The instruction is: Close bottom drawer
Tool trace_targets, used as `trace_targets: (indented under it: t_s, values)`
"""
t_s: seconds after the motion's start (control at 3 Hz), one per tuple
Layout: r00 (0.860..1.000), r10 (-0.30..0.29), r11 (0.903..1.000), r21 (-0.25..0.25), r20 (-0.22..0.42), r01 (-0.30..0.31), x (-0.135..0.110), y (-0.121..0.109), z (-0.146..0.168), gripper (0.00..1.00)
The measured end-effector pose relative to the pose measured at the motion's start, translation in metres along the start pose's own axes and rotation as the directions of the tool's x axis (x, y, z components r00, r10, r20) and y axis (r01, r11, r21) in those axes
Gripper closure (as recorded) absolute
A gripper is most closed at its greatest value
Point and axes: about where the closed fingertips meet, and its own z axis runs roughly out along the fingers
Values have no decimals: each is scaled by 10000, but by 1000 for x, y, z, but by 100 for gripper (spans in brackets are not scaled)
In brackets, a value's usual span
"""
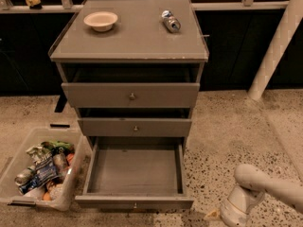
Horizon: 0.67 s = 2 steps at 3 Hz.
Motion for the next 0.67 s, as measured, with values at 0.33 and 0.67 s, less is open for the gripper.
trace_targets:
  t_s: [0.33,0.67]
  values:
    - [10000,26,10000,-12,-1,-26,0,1,0,0]
    - [9938,-984,9928,-629,514,1016,-10,-23,11,0]
